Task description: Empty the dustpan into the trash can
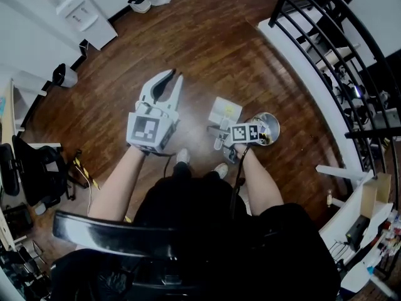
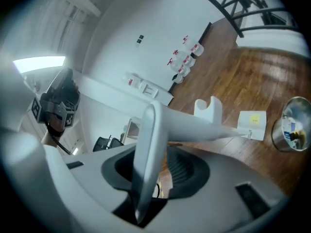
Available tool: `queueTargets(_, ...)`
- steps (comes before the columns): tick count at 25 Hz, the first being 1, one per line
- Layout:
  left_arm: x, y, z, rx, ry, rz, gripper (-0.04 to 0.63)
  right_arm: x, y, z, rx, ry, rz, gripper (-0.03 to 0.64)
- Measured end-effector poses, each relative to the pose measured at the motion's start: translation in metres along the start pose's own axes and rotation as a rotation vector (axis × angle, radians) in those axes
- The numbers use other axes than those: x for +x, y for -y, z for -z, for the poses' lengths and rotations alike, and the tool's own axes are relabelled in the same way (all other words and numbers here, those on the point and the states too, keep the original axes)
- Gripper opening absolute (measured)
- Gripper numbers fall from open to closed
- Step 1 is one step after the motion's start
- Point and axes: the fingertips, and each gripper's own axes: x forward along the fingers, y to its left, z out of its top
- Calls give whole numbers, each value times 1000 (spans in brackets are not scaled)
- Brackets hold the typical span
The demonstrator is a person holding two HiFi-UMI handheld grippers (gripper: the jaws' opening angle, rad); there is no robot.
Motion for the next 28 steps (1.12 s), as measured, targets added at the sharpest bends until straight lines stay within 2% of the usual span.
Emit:
queueTargets(3,-3,-4,-2,1,6,-7,66,4,-14,-8,-9,-15,-49,6)
queueTargets(9,-9,-7,-3,-12,9,5,66,11,-17,-15,-14,-56,-46,6)
queueTargets(15,-9,8,0,-48,-5,63,66,7,-16,-49,-52,-32,-26,5)
queueTargets(21,-11,17,6,-65,-27,112,66,1,-23,-87,-47,50,-45,5)
queueTargets(28,-7,23,13,-119,-35,165,66,1,-43,-98,-95,28,-65,5)
